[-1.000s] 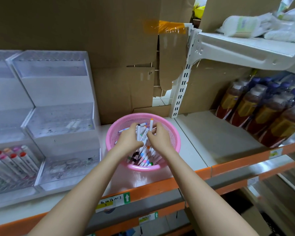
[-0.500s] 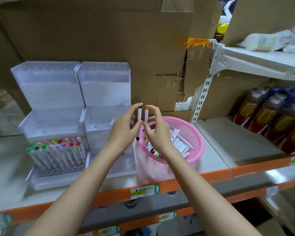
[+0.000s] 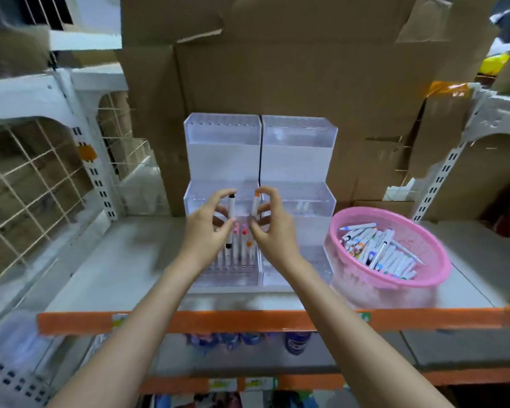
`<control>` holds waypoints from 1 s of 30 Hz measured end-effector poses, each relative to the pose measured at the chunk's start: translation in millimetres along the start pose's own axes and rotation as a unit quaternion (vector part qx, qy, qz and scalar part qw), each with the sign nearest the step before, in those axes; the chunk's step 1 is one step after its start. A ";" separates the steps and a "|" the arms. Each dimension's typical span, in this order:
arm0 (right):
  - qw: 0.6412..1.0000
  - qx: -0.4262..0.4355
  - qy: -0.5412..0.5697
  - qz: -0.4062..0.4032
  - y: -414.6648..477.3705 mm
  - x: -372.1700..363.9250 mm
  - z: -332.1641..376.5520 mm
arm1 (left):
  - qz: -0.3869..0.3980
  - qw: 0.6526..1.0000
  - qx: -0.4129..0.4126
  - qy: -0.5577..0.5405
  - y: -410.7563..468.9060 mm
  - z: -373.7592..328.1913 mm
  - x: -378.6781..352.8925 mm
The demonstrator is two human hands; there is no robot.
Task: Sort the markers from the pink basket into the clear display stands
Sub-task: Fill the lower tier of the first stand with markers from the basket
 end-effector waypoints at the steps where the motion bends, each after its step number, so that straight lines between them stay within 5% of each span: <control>1: 1.000 0.004 0.001 0.005 -0.5 -11.6 3.4 | -0.007 1.000 0.004 0.004 -0.3 9.7 8.9; 12: 0.999 0.010 0.021 0.037 -2.7 -87.9 24.8 | -0.048 0.999 0.018 -0.018 -0.3 66.3 63.0; 30: 0.999 0.027 -0.037 0.010 -11.6 -95.8 18.0 | -0.035 0.999 -0.027 0.024 -3.5 68.8 53.8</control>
Point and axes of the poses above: each hand's wrist, its own y-axis towards the middle knuckle, its own x-axis out of the back of the hand, z = x × y, the point moved 9 cm from there along y, towards the middle knuckle, and after that the axes turned 14 degrees about x, right-handed, at the moved point
